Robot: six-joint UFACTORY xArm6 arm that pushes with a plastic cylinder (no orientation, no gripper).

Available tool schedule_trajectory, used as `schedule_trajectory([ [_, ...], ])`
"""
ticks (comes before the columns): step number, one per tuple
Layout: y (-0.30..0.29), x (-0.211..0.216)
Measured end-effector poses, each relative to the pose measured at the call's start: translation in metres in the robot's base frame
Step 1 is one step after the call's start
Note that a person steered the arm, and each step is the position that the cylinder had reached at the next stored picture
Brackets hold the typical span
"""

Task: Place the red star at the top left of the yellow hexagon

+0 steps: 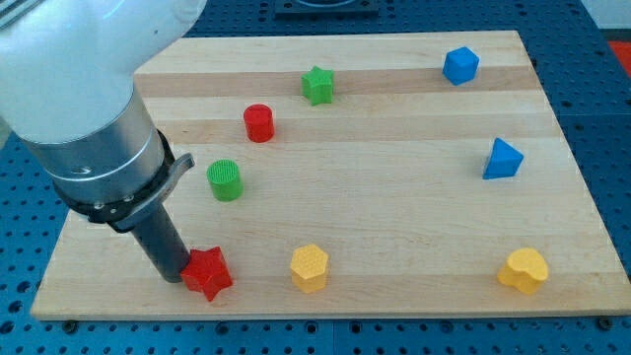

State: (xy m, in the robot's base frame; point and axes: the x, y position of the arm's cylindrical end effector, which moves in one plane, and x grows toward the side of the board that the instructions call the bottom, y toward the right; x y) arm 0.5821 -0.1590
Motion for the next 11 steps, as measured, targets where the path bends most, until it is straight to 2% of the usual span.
schedule_trajectory([
  [2, -0.033, 0.0],
  [3, -0.032, 0.034],
  [4, -0.027, 0.036],
  [6, 0.006, 0.034],
  [7, 0.037, 0.008],
  [11, 0.064, 0.004],
])
